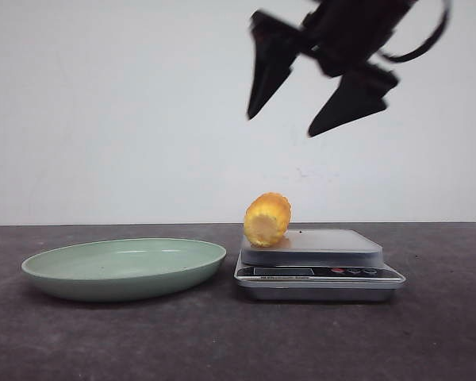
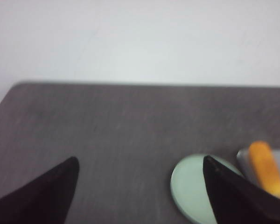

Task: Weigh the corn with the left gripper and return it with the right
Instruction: 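Lower the right gripper around the corn on the scale and grasp it, then lift the corn off the scale with the right gripper toward the plate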

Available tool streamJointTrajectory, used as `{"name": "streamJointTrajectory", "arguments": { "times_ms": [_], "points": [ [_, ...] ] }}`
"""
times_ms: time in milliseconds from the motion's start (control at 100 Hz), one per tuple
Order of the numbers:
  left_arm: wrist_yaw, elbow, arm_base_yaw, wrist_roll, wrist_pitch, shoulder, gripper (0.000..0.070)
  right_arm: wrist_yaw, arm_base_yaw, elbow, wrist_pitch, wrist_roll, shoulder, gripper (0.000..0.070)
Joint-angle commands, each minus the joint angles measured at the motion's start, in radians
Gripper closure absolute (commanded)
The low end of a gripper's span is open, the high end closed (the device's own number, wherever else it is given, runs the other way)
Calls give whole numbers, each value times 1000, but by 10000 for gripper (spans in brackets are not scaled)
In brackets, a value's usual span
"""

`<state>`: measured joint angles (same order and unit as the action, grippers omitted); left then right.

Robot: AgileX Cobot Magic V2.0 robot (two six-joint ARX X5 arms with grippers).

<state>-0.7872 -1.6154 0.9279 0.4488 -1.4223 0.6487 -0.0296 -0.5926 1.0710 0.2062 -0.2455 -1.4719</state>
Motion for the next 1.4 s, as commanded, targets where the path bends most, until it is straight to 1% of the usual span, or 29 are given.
{"name": "streamJointTrajectory", "arguments": {
  "times_ms": [0,40,140,350,390,470,480,490,510,530,540,560,570,610,710,750,760,930,1060,1180,1390],
  "points": [
    [15,-4,9,76,-31,-5,186,21,-9,27,-4,-22,-52,118],
    [15,5,8,89,-31,-22,186,32,-9,34,-5,-35,-80,118],
    [14,38,7,106,-31,-58,187,31,-9,36,-4,-57,-140,118],
    [13,149,7,149,-31,-145,188,31,-24,36,-2,-64,-219,121],
    [13,174,7,157,-31,-159,188,31,-29,36,0,-67,-224,135],
    [13,227,7,174,-31,-183,188,33,-38,36,0,-71,-229,233],
    [14,234,7,175,-31,-185,188,35,-40,36,0,-71,-229,261],
    [14,240,7,177,-31,-188,188,35,-40,36,0,-71,-229,271],
    [14,251,7,179,-31,-191,188,39,-42,36,-1,-71,-229,315],
    [14,264,7,183,-31,-196,188,41,-46,36,-3,-71,-229,375],
    [14,271,7,185,-31,-197,188,42,-47,36,-3,-71,-229,388],
    [14,283,7,191,-31,-201,188,46,-48,36,-3,-73,-229,438],
    [14,290,8,194,-31,-202,188,49,-48,36,-3,-76,-229,474],
    [14,314,8,199,-31,-208,188,53,-48,36,-3,-88,-229,551],
    [14,364,8,201,-31,-213,188,58,-47,36,3,-100,-229,633],
    [14,377,8,202,-30,-213,188,60,-47,36,4,-108,-229,678],
    [14,380,8,203,-30,-212,188,63,-48,36,4,-108,-229,699],
    [14,399,8,203,-16,-212,188,111,-48,36,4,-115,-224,700],
    [9,399,8,203,-11,-213,188,113,-50,37,13,-104,-167,700],
    [9,399,8,199,1,-213,188,109,-80,56,11,-85,-89,700],
    [5,399,8,199,8,-212,188,98,-174,183,43,-69,-49,700]
  ]
}}
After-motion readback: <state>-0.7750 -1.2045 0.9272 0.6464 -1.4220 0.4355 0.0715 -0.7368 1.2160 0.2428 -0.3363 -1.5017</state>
